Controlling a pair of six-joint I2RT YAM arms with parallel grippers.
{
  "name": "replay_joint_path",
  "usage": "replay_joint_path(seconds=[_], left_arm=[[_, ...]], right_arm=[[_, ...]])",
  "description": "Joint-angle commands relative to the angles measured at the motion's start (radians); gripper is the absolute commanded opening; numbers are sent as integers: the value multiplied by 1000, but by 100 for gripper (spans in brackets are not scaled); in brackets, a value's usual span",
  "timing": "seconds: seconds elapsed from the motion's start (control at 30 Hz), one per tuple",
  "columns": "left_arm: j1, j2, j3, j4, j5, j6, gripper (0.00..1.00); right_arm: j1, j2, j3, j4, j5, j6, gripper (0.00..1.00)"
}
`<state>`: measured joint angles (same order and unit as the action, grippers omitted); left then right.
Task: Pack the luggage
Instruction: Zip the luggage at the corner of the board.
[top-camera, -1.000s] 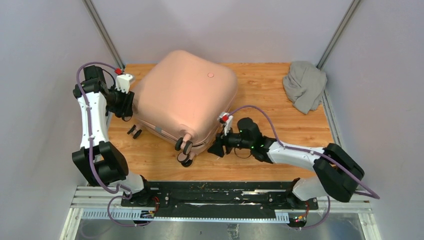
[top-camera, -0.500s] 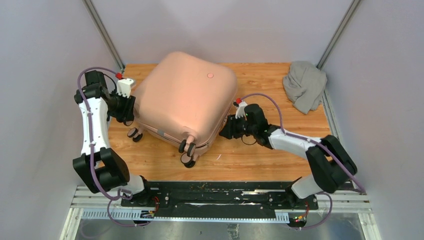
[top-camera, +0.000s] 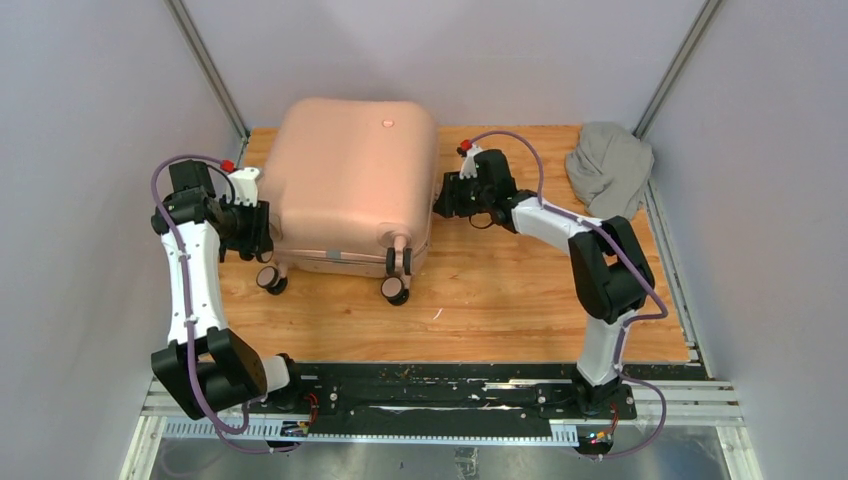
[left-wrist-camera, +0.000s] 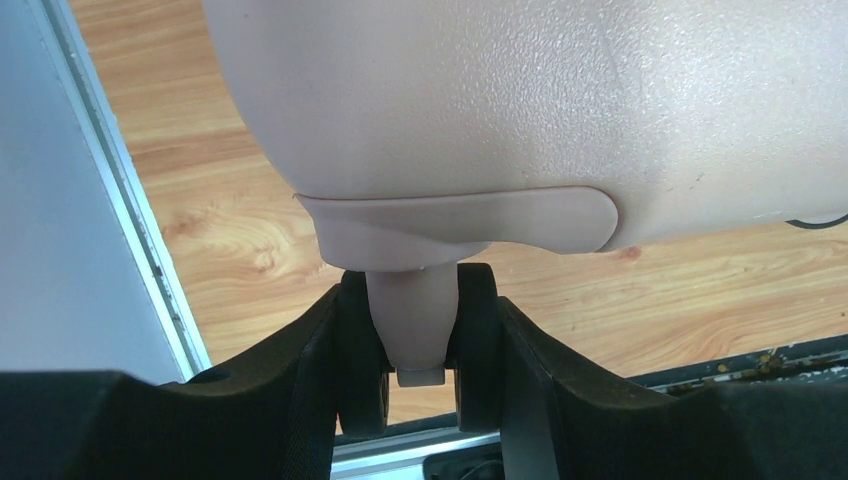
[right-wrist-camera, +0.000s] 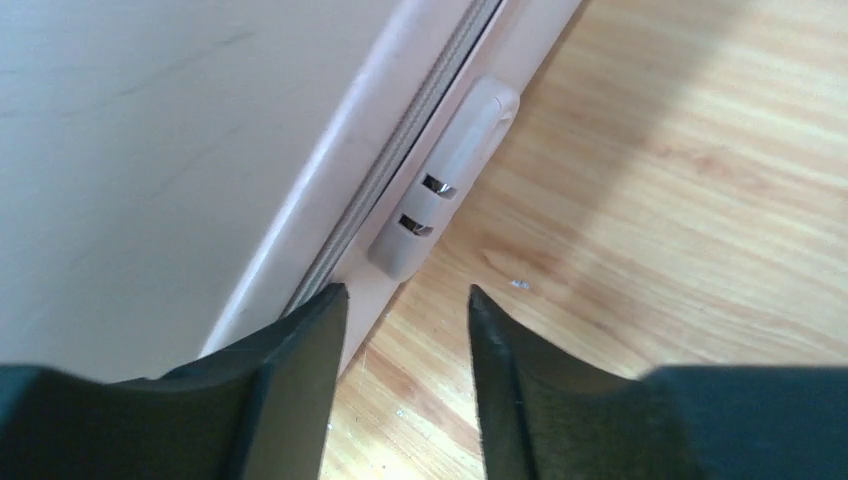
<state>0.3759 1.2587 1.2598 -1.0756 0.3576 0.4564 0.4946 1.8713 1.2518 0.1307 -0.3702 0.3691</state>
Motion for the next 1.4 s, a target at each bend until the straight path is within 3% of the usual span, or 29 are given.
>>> replay_joint_path(seconds=[0.0,0.2,0.3,0.37,0.43,0.5,0.7,0.77,0.9,1.37], left_arm=[[-17,-67,42,45,130,-31,0],[-18,-25,166,45,121,-60,0],[-17,-9,202,44,123,-74,0],[-17,-6,209,45,119,-73,0],[-17,-4,208,45,109,-71,0],[-18,-2,201,44,102,-68,0],[-18,6,186,45,90,-67,0],[-18,13,188,45,86,-67,0],[-18,20,196,45,84,-72,0],[-17,20,213,45,69,-58,0]], right_arm=[[-2,-81,6,25,15,-131,55],[-13,-297,-339,187,42,-194,70],[-18,-405,-470,278,52,-178,89],[-30,-431,-525,329,103,-86,95],[-58,-418,-495,262,18,-64,100],[-71,-393,-486,257,-54,-50,100],[-68,-328,-520,451,-275,-58,99],[-60,-287,-513,528,-360,-54,84],[-58,-223,-475,619,-486,-6,75],[-7,-123,-409,659,-650,7,75]])
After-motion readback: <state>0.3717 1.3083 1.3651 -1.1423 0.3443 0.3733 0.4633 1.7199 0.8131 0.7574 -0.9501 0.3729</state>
